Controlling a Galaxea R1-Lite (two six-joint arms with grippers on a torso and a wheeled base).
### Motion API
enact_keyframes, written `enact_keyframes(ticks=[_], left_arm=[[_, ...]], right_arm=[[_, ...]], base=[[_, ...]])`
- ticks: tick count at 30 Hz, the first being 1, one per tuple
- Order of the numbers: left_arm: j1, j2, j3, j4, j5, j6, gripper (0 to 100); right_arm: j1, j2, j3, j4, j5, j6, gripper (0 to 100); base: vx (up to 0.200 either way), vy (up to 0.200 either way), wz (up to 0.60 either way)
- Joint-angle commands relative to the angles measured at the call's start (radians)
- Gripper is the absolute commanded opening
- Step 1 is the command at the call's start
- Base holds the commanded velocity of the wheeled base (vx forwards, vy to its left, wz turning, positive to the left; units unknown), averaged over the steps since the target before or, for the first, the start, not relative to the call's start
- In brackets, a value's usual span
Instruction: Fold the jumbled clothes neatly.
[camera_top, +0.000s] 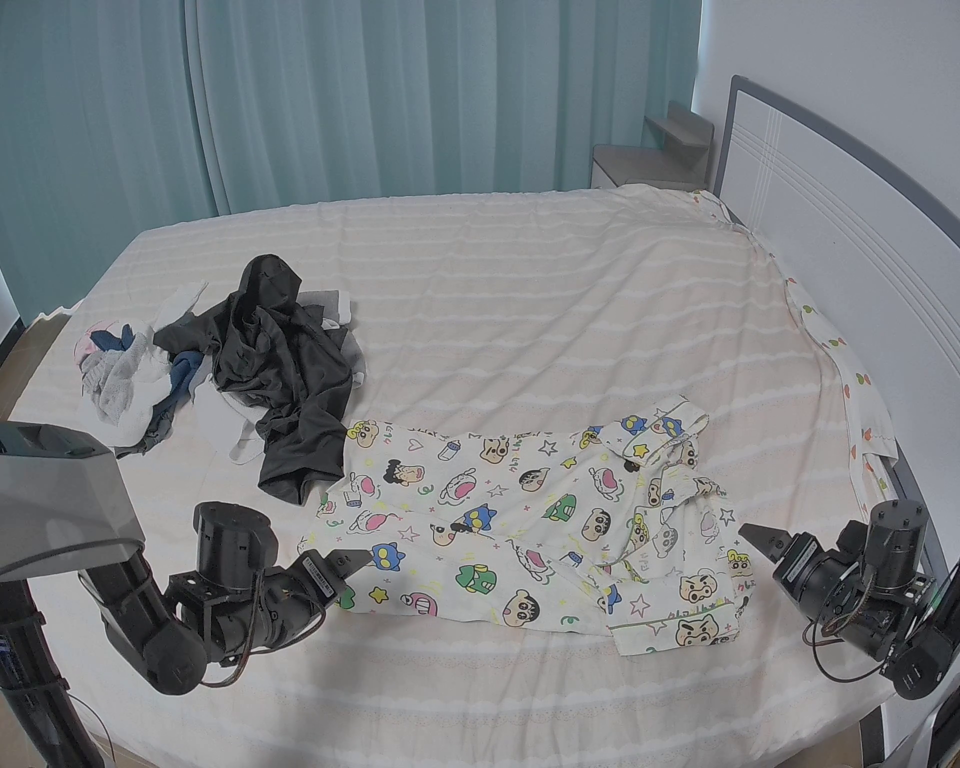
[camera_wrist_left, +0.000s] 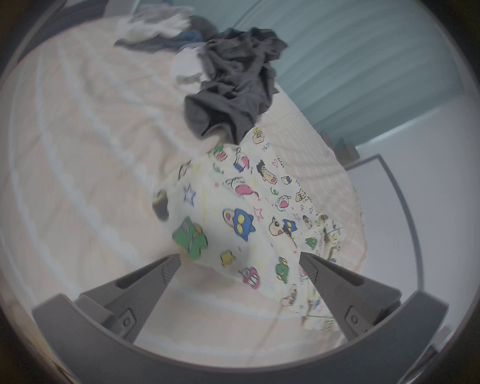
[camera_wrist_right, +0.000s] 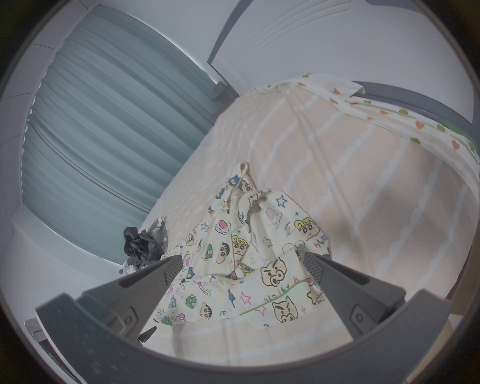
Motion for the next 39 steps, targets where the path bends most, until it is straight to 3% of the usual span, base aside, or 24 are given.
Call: enact_keyframes(ticks=[1, 6, 9, 13, 20, 39], left_arm=[[0.138, 0.029, -0.176, 0.113, -0.015, 0.337, 100], [0.218, 0.045, -0.31, 0.305, -0.109, 0.598, 100], [0.237, 0.063, -0.381, 0.345, -0.169, 0.678, 100], [0.238, 0.121, -0.44, 0.385, -0.187, 0.744, 100], [0.237, 0.143, -0.433, 0.394, -0.282, 0.747, 100], [0.243, 0.244, -0.488, 0.368, -0.305, 0.75, 100]], right_arm=[[0.035, -0.229, 0.017, 0.063, -0.042, -0.015, 100], [0.096, -0.35, 0.017, 0.178, -0.05, -0.015, 100], [0.09, -0.407, 0.017, 0.258, -0.045, -0.008, 100], [0.096, -0.494, 0.017, 0.339, -0.045, -0.008, 100], [0.098, -0.553, 0.017, 0.428, -0.03, 0.005, 100], [0.099, -0.556, 0.017, 0.433, -0.03, 0.014, 100]], base=[[0.0, 0.0, 0.0], [0.0, 0.0, 0.0], [0.0, 0.0, 0.0], [0.0, 0.0, 0.0], [0.0, 0.0, 0.0], [0.0, 0.0, 0.0]])
